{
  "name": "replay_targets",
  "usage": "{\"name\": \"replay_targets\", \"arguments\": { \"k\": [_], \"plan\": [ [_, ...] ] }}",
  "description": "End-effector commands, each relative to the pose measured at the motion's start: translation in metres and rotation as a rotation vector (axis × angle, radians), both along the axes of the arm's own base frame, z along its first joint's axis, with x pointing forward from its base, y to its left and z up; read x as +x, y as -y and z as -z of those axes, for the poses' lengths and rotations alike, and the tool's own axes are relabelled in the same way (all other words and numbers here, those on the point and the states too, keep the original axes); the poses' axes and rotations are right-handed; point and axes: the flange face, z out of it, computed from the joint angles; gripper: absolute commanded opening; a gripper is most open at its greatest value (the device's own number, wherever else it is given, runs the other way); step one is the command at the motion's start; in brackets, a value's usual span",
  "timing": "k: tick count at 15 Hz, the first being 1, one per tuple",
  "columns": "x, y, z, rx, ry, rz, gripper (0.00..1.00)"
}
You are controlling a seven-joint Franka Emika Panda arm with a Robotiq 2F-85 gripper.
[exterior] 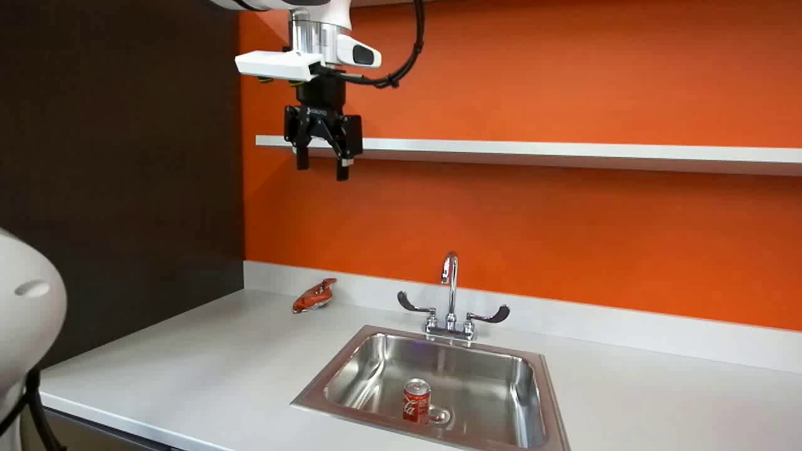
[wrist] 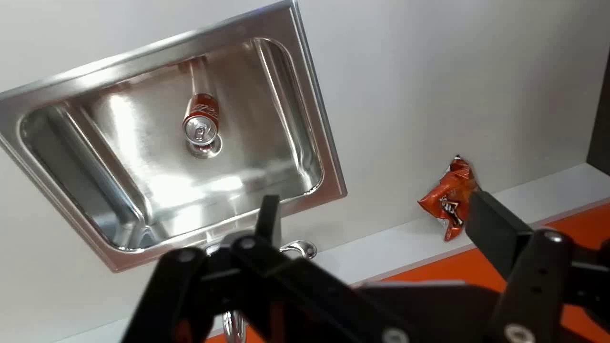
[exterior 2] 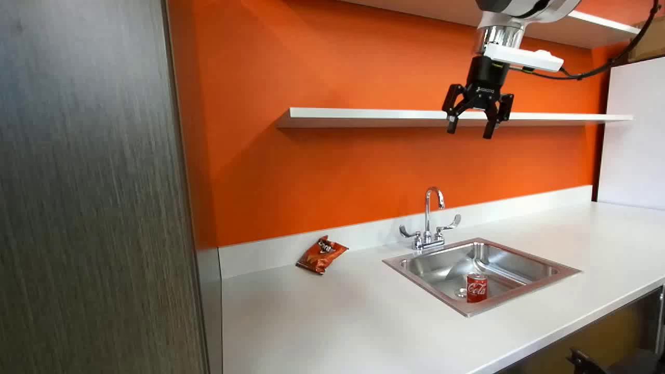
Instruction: Remove the can from the sink
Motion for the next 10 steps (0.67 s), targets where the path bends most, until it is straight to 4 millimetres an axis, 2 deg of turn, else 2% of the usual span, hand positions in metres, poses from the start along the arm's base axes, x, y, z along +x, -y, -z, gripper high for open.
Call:
{"name": "replay_targets", "arguments": {
  "k": [1, 5, 10],
  "plan": [
    [0.0, 0.0, 0.0, 0.0, -0.001, 0.0, 1.0],
    [0.001, 0.004, 0.0, 0.001, -0.012, 0.005, 1.0],
    [0.006, 0.032, 0.016, 0.016, -0.04, 0.052, 1.0]
  ]
}}
